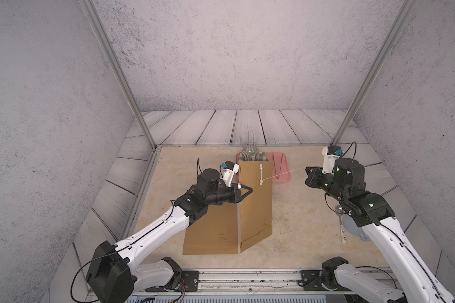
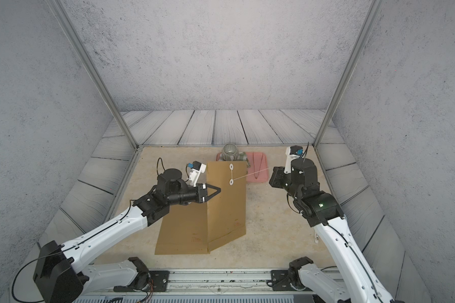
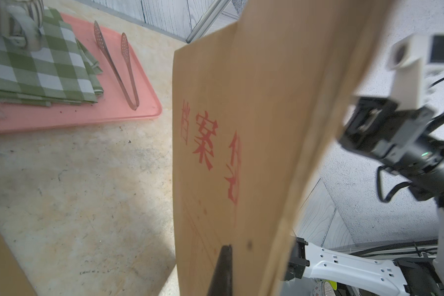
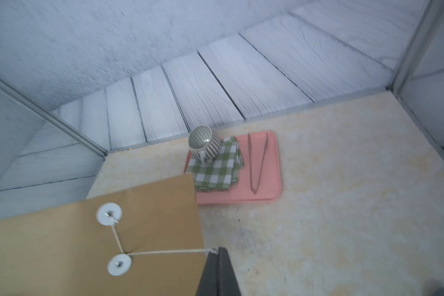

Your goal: Open the file bag

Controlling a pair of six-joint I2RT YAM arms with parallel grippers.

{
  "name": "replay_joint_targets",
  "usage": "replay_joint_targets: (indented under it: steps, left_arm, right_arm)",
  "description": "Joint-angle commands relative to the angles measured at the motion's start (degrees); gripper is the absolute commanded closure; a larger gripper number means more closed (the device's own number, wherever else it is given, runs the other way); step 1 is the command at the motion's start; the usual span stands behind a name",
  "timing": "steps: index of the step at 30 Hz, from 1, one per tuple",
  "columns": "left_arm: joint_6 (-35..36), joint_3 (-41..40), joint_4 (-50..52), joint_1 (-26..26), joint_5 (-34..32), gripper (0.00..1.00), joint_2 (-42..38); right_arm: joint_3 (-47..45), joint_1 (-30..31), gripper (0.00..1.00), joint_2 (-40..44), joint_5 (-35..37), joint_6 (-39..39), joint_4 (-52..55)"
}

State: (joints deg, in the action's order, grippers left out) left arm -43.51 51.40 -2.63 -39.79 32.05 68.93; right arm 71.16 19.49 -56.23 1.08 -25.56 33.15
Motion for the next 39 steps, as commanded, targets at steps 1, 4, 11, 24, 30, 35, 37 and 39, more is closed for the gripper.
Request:
replay_joint_targets:
  steps: [1,4,11,24,30,35,37,39]
  left_arm:
    - [1.5,-0.3,-1.2,0.5,2.3,1.00,0.3]
    - [2.1,-0.6,-0.8,0.4,2.5,1.00,0.7]
    - [2.8,-0.6,-0.6,0.5,0.6,1.00,1.9]
    - [3.7,0.6,0.6,0.5,-0.5,1.00,3.1]
    - [3.8,0.9,0.4,0.5,-1.4,1.00,3.4]
    - [3.6,1.0,0.0,0.5,-1.3,1.00,3.5]
    - [3.6,1.1,0.3,0.5,-0.9,1.00,3.7]
    - [3.6,0.9,0.3,0.5,-1.0,1.00,3.8]
  right_arm:
    - [6.6,0.0,1.00,-3.3,-5.2,2.8,0.4]
    - [10.8,1.0,1.00,-5.8,-9.9,0.2,-2.1]
    - [8.8,9.5,1.00,-5.0,-22.7,0.2,-8.9]
    - [-29.8,19.7,1.00,15.6,-20.0,-7.3,-5.8]
    - [-39.8,19.7,1.00,23.2,-11.0,-12.9,4.2]
    - [-38.4,19.5,1.00,22.1,-4.7,-13.6,5.6]
    - [-35.7,19.5,1.00,18.8,-4.8,-12.5,3.9]
    - [-31.6,19.5,1.00,15.8,-5.4,-10.8,2.8]
